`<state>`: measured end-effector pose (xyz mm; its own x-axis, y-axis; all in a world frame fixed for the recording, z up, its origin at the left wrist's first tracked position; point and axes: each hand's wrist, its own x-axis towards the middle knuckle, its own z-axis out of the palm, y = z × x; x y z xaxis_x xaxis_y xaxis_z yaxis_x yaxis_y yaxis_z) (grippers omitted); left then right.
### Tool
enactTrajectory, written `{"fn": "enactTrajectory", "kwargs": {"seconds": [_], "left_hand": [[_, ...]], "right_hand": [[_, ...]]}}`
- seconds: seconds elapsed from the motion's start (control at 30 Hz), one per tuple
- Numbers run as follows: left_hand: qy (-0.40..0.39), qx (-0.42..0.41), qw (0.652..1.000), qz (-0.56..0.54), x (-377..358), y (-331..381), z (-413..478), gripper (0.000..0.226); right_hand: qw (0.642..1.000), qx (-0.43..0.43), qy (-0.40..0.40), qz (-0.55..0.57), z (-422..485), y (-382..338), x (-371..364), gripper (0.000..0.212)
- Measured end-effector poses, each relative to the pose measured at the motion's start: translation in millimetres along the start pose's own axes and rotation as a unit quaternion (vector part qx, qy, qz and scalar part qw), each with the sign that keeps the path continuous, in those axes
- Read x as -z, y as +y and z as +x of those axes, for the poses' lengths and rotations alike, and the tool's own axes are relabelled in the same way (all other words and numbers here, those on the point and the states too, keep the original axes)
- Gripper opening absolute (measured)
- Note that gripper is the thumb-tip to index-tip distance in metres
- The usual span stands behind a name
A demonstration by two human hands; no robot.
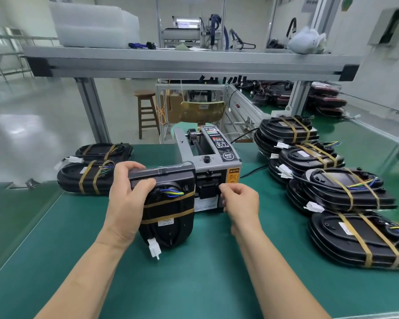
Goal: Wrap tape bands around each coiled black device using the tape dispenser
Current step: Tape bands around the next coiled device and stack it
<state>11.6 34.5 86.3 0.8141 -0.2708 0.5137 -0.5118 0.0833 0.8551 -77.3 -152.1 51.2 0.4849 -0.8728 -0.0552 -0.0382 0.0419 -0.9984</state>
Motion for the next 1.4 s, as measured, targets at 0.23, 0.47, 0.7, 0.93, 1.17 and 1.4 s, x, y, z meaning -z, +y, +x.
{"fn": "enactTrajectory", "kwargs": {"seconds": [0.23,0.47,0.7,0.93,1.17,1.4], "left_hand": [[0.011,-0.015,1.000,0.004,1.1,4.7,-5.6,0.022],[0.003,-0.012,1.000,0.004,-0.2,8.8,-7.4,0.023],[-0.012,-0.009,1.000,0.012,-0.9,14.5,-11.3,0.024],[-0.039,-0.017,0.999,0.018,-3.9,27.2,-21.0,0.034],[-0.021,-0.073,0.995,0.069,-4.2,33.0,-24.8,0.027],[-0.008,-0.127,0.989,0.075,-14.1,34.3,-27.5,0.025]], "right_hand": [[0.997,-0.047,-0.008,0.054,-5.6,-10.4,-11.6,0.017],[0.980,-0.137,-0.009,0.143,-3.0,-25.0,-18.6,0.019],[0.976,-0.150,0.032,0.155,-7.1,-28.6,-26.0,0.017],[0.989,-0.096,0.096,0.057,-21.5,-31.7,-34.6,0.021],[0.972,-0.062,0.024,0.226,-51.0,-60.2,-17.8,0.020],[0.954,-0.024,-0.090,0.286,-95.0,-75.8,-31.8,0.029]]}}
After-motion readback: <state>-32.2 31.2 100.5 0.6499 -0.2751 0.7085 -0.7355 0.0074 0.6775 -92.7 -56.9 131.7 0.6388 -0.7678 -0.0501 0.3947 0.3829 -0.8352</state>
